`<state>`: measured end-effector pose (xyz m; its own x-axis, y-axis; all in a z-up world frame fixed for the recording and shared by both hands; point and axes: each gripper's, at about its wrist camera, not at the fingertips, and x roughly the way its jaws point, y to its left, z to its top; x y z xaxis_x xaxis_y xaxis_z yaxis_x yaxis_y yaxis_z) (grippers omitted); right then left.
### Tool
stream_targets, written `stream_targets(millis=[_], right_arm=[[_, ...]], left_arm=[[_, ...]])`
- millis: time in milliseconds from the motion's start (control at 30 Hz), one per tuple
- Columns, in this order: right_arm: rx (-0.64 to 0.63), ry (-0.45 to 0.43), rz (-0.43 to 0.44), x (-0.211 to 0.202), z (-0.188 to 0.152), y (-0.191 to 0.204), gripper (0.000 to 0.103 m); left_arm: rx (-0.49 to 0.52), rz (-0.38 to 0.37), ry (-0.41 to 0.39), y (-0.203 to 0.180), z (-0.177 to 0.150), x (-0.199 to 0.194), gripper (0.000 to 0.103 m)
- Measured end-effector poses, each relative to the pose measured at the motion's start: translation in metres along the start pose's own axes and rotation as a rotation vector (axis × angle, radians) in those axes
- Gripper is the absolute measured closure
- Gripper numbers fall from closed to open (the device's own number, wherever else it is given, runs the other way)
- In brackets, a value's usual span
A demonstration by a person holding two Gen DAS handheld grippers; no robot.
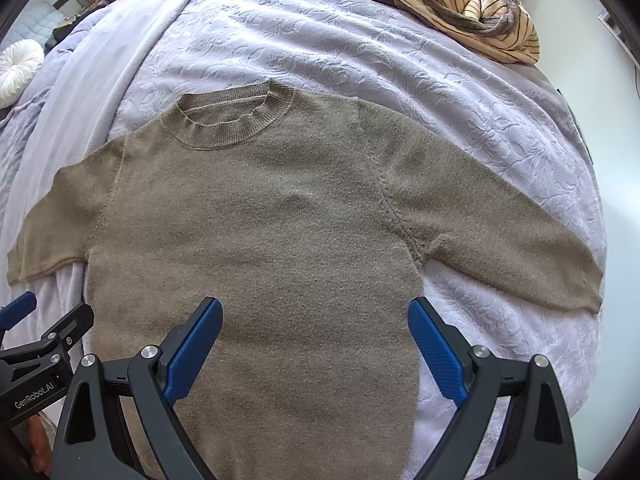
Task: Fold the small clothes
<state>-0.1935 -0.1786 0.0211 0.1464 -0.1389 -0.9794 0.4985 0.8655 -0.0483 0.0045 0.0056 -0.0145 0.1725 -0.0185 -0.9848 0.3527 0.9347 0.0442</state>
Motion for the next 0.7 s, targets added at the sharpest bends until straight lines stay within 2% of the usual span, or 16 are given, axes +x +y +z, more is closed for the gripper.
stream_targets(millis=[700], right_arm=[[-0.009,0.017,-0.023,0.0025,-0.0013,0.0040,0.008]], left_arm=[[-0.007,-0.017,0.005,0.0017,-0.0017,0.0059,0.000]])
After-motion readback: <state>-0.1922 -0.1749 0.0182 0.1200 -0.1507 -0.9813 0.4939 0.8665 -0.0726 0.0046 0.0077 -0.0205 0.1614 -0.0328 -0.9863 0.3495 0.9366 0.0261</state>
